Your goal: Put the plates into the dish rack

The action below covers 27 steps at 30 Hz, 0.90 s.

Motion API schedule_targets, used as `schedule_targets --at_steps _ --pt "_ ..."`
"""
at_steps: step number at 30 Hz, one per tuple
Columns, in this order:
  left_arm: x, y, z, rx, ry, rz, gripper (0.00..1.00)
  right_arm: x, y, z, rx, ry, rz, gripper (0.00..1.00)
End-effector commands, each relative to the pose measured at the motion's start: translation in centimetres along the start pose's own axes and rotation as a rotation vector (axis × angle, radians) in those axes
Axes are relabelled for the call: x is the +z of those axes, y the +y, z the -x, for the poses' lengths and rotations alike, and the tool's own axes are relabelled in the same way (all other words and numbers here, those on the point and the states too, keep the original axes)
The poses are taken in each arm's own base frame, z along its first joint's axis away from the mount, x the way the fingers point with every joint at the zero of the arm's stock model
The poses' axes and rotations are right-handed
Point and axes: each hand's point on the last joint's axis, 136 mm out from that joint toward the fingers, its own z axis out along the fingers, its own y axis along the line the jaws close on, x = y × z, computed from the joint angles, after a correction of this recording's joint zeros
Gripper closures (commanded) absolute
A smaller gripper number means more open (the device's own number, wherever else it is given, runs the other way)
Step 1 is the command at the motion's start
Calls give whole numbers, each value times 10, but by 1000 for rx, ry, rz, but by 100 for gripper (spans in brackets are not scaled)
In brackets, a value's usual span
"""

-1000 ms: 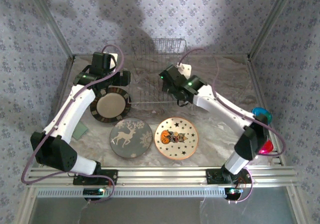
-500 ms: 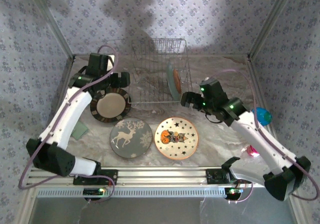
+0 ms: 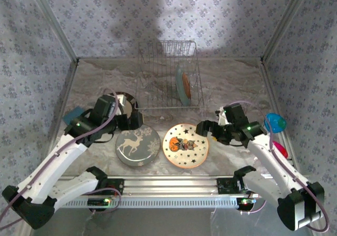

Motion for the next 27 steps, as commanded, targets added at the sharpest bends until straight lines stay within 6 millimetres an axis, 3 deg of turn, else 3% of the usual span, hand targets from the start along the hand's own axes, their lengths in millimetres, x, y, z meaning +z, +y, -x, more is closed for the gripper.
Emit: schedule_targets --at_steps 1,9,13,16,19,24,27 --pt "-4 -9 1 -79 -35 -4 1 -8 5 -13 28 44 68 0" --pt "23 -25 -37 -100 86 -11 1 -8 6 -28 58 93 150 0" --pt "47 -31 -62 -147 125 -43 1 -5 -10 -28 41 81 90 0" --pt "62 -48 -68 -174 111 -124 1 -2 -24 -28 60 77 64 0" --pt "74 -53 -71 -155 108 -124 1 4 -29 -26 99 90 115 1" --pt "88 -65 -73 -129 122 -149 1 19 -49 -21 134 96 53 3" --pt "94 -76 -76 -132 146 -180 1 26 -47 -17 135 104 79 4"
